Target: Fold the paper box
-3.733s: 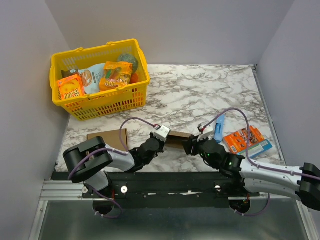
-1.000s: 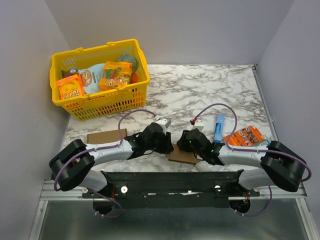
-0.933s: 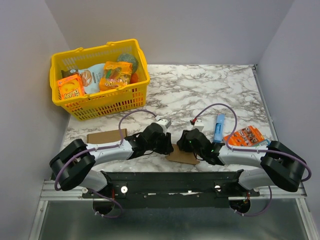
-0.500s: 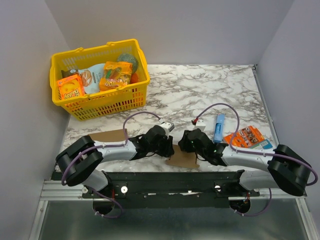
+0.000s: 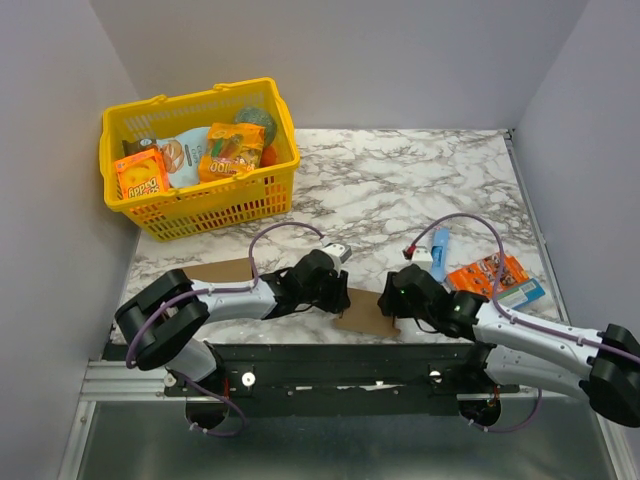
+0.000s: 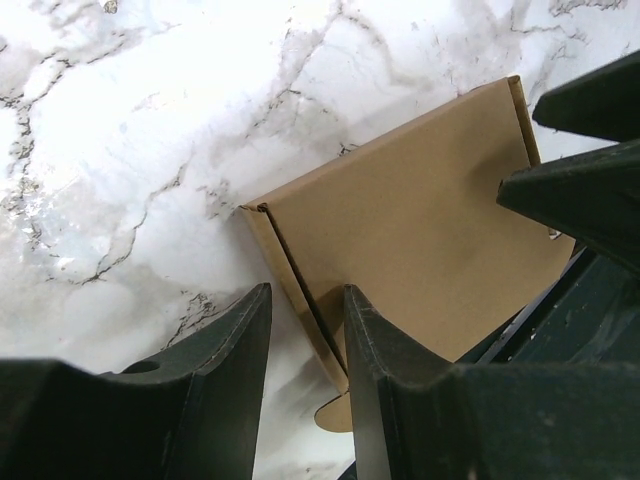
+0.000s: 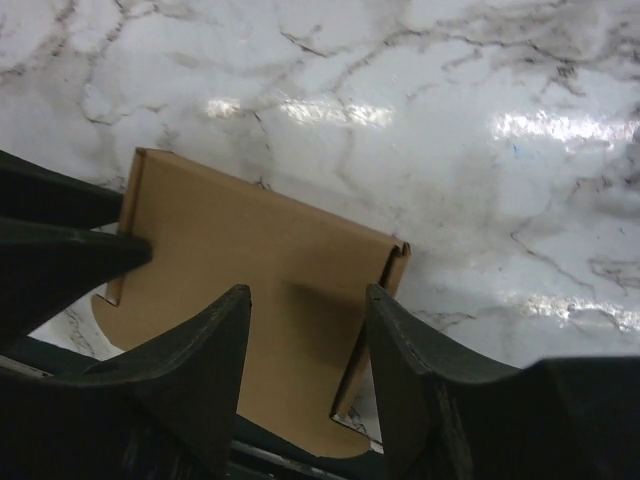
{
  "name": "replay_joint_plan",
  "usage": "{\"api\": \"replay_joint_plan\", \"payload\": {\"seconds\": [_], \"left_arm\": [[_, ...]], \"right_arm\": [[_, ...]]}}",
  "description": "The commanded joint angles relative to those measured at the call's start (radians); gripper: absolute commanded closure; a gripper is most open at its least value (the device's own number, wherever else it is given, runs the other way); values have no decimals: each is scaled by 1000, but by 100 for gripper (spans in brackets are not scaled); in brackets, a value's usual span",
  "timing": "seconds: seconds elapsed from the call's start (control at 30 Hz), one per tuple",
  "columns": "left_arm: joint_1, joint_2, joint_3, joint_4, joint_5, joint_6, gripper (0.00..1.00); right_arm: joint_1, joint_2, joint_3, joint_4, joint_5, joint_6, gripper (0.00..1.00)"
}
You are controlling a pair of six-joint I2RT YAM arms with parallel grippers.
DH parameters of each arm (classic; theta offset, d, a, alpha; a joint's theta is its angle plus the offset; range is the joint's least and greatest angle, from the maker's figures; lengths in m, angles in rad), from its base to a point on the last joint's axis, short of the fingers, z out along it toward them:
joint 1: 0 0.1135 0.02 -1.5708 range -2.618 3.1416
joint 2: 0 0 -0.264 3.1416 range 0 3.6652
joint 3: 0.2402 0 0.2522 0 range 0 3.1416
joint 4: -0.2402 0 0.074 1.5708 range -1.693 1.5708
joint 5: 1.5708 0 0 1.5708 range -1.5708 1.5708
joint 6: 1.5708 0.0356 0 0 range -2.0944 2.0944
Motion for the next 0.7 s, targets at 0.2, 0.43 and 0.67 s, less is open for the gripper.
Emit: {"api": "replay_joint_plan", "payload": {"seconds": [0.2, 0.43, 0.67], "left_arm": [[-6, 55, -12, -113, -54, 49, 58], [0, 1, -35, -110, -83, 45, 52], [94, -127, 3, -115, -126, 74, 14]], "right_arm": [[-15, 60, -87, -54, -67, 74, 50], [-18, 152, -17, -26, -102, 17, 55], [-16, 106, 169, -149, -87, -114, 16]]}}
